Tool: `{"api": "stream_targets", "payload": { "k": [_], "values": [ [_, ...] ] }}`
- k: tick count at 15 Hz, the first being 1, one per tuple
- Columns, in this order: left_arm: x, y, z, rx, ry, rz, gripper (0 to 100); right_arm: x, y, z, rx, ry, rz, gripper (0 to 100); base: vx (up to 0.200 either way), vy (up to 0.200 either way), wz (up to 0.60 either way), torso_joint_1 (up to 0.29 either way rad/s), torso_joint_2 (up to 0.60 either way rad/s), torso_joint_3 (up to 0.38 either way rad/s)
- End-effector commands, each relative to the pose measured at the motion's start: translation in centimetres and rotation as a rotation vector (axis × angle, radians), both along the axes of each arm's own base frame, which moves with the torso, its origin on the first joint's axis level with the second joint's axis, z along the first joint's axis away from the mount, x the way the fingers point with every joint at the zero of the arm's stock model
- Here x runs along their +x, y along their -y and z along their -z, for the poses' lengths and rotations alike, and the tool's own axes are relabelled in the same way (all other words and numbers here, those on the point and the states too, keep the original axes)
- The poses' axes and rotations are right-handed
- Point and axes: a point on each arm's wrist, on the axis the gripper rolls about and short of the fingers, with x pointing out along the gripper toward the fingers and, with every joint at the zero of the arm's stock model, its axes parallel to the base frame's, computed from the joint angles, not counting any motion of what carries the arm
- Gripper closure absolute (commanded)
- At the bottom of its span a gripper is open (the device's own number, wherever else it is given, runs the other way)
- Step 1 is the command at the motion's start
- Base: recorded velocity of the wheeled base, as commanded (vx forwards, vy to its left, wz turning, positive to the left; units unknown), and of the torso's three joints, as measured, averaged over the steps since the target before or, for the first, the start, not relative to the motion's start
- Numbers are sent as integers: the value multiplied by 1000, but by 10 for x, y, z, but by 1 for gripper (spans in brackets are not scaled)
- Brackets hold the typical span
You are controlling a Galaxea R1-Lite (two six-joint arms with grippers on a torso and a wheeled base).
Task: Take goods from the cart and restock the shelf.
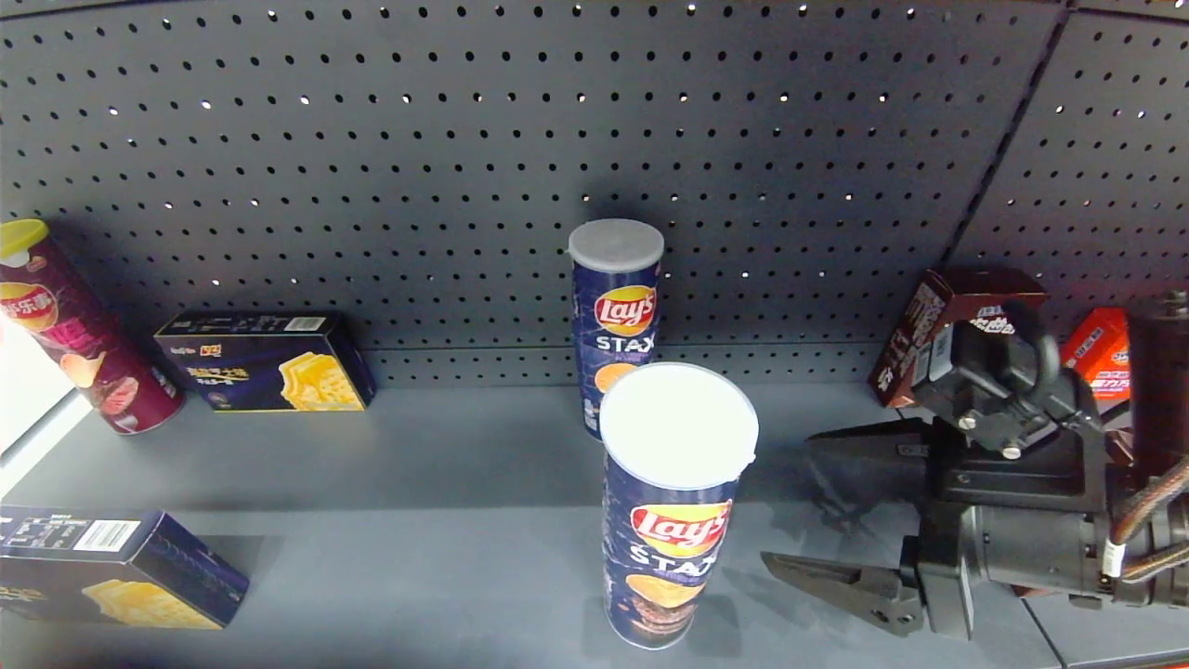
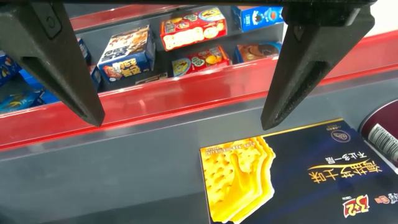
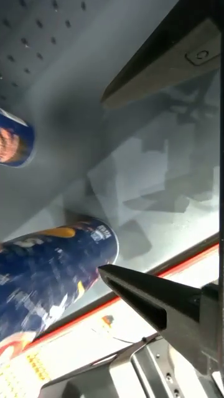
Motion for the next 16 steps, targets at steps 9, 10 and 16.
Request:
{"api": "stream_targets", "payload": {
  "k": [9, 10, 16],
  "values": [
    [0, 0, 0, 0, 0, 0, 0, 25, -29, 17, -35, -37, -21, 0, 0, 0, 0, 0, 0, 0],
    [0, 0, 0, 0, 0, 0, 0, 27, -34, 20, -43, -45, -27, 0, 0, 0, 0, 0, 0, 0],
    [0, 0, 0, 0, 0, 0, 0, 27, -37, 20, -44, -46, -37, 0, 0, 0, 0, 0, 0, 0]
  ]
}}
